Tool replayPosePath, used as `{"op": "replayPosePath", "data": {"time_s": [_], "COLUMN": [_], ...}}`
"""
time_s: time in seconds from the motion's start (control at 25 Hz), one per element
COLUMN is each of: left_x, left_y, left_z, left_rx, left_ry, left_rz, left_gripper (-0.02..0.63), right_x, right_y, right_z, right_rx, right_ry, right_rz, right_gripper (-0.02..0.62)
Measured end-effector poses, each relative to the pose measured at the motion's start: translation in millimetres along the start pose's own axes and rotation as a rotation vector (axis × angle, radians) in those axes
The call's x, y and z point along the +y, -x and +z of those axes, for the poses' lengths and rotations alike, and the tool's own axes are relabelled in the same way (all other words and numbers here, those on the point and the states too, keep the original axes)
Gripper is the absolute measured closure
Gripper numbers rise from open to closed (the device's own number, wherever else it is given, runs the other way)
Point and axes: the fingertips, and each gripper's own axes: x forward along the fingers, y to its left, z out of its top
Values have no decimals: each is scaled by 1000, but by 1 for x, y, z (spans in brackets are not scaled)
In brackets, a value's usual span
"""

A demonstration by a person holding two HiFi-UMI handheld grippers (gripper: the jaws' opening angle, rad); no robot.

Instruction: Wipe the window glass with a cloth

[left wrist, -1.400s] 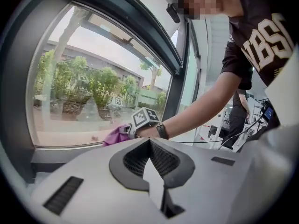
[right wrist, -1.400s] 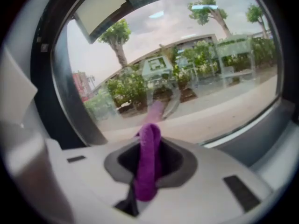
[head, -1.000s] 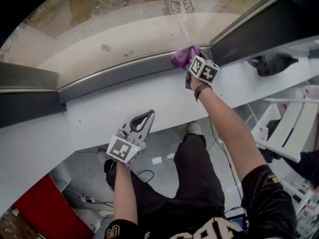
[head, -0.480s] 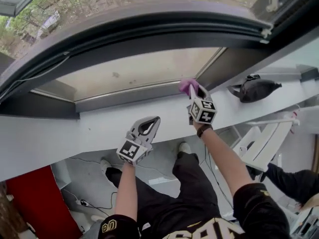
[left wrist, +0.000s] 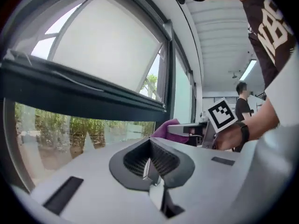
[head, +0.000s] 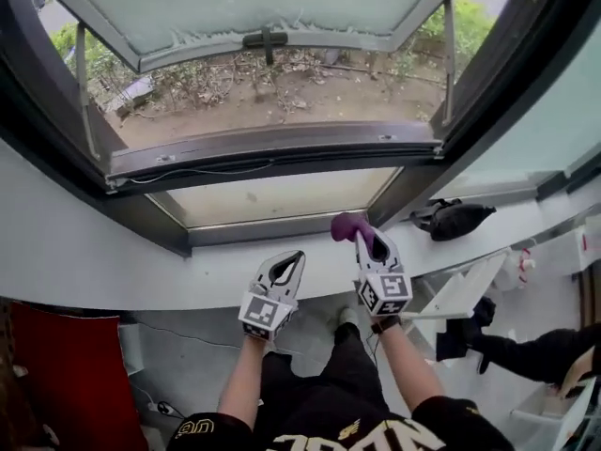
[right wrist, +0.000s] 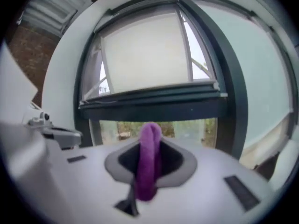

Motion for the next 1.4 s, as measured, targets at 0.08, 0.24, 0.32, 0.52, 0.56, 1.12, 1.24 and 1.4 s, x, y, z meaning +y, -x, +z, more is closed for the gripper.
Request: {"op": "replayPosePath", "data": {"time_s": [0.08, 0.24, 0.32, 0.52, 0.56, 1.12, 1.24, 1.4], "left_x": [5, 20, 30, 51, 56, 72, 71, 66], "left_y": [21, 62, 69, 68, 69, 76, 71, 61], "left_z": [24, 56, 88, 151, 160, 189, 187, 195], "left_rx": [-10, -19, -65, -113, -115, -141, -141, -164], "left_ry": [-19, 10, -12, -97, -89, -134, -121, -139], "left_rz": [50, 145, 215, 346, 372, 545, 553, 550], "left_gripper": [597, 597, 597, 597, 597, 597, 597, 597], "right_x": [36, 114, 136, 150, 148, 81, 66, 53], "right_y": [10, 33, 32, 12, 9, 11, 10, 8], "right_z": [17, 39, 59, 121, 132, 174, 172, 183], "right_rx": [30, 33, -7, -104, -112, -169, -173, -213], "right_ry": [-47, -116, -124, -55, -29, 20, 37, 116], "right_rz": [10, 63, 113, 173, 174, 105, 96, 94], "right_gripper": [522, 522, 522, 522, 522, 522, 522, 522]}}
